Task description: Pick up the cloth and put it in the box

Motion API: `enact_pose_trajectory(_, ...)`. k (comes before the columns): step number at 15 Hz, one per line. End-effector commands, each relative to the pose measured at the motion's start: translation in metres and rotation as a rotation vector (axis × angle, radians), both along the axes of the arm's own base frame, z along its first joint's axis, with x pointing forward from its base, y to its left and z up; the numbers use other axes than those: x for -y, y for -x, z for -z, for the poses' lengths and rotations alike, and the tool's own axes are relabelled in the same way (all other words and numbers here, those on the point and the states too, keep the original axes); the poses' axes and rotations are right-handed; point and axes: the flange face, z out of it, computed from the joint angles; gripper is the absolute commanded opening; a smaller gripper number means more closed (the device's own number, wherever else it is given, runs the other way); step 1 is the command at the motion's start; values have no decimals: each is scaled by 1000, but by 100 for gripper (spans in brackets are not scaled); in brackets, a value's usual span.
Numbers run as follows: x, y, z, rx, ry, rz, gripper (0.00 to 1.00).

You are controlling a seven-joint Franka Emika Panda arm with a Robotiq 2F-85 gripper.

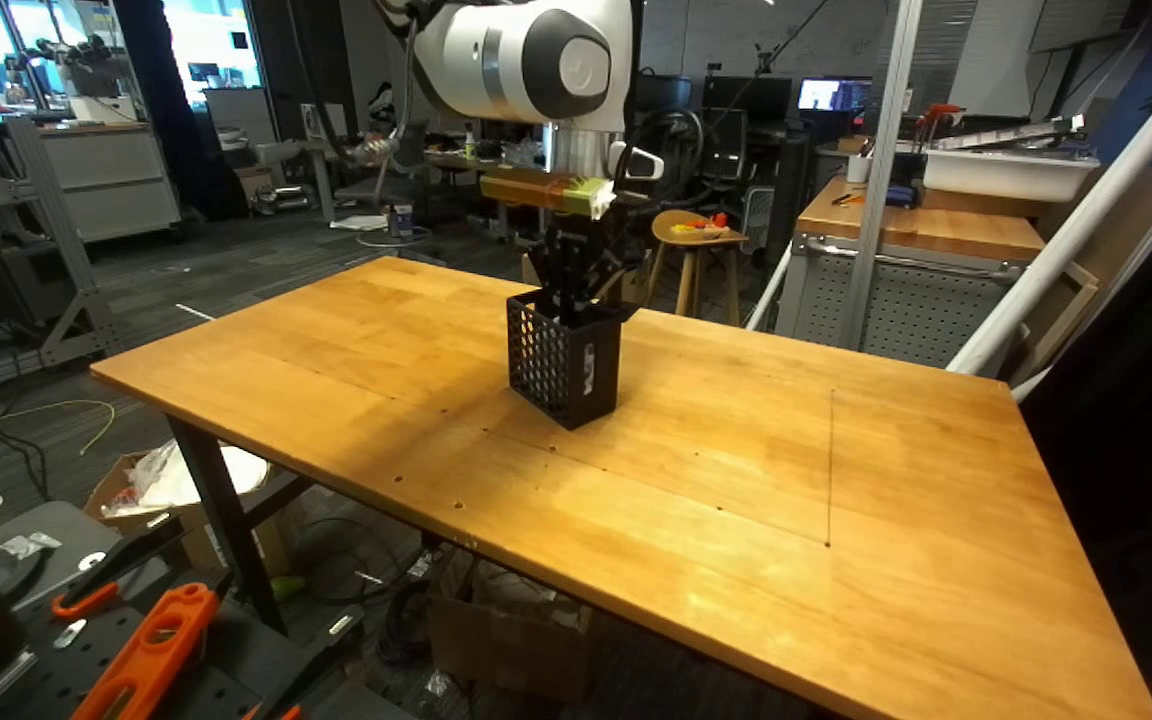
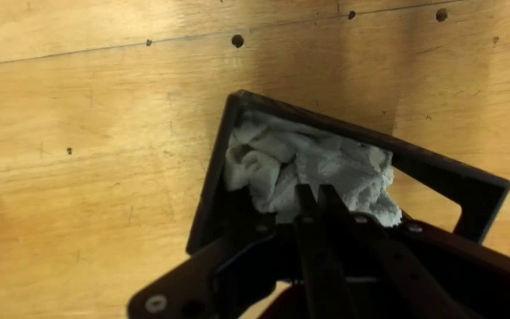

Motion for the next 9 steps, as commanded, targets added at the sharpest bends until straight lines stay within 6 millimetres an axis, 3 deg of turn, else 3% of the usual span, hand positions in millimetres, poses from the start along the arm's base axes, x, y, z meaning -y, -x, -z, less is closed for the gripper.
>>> enact_pose_trajectory(1,5,8,-49,57,39,-9,11)
enact_pose_trajectory(9,6,11,-115,164,74,-10,11)
